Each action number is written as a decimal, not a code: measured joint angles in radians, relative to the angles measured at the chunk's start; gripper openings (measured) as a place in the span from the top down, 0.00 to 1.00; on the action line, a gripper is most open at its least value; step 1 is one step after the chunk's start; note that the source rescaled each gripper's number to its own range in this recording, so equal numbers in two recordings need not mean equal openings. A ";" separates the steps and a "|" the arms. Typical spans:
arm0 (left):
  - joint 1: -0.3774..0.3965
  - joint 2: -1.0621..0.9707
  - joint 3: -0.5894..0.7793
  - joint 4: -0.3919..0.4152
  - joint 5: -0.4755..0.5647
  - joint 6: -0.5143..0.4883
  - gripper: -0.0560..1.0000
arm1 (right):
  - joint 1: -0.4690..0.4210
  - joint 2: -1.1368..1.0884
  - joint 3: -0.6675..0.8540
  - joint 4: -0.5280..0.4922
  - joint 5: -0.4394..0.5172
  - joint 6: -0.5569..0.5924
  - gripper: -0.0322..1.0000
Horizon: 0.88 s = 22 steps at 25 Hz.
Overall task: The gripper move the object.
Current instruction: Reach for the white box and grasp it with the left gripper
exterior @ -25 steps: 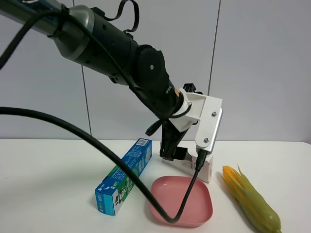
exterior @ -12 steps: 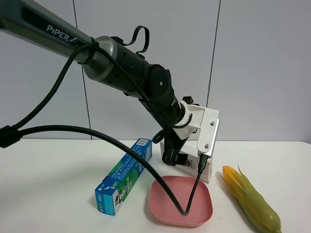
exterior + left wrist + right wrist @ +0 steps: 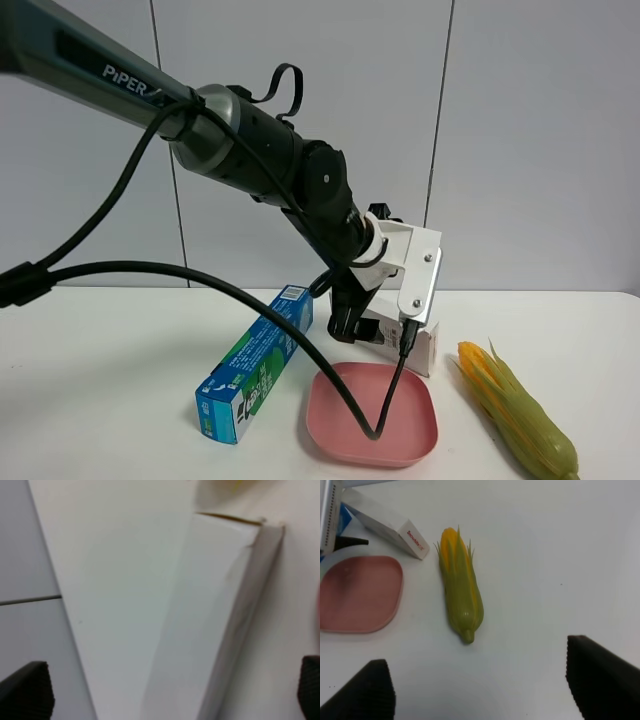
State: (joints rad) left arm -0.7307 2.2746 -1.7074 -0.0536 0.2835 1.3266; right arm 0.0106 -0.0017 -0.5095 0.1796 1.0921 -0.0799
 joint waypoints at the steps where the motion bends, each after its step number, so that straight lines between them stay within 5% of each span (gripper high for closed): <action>1: 0.000 0.010 0.000 0.000 -0.001 0.000 0.00 | 0.000 0.000 0.000 0.000 0.000 0.000 0.00; 22: 0.000 0.049 0.000 0.002 -0.068 0.000 0.05 | 0.000 0.000 0.000 -0.001 0.000 0.000 0.00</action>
State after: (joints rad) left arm -0.7307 2.3234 -1.7074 -0.0516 0.2154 1.3265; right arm 0.0106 -0.0017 -0.5095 0.1787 1.0921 -0.0799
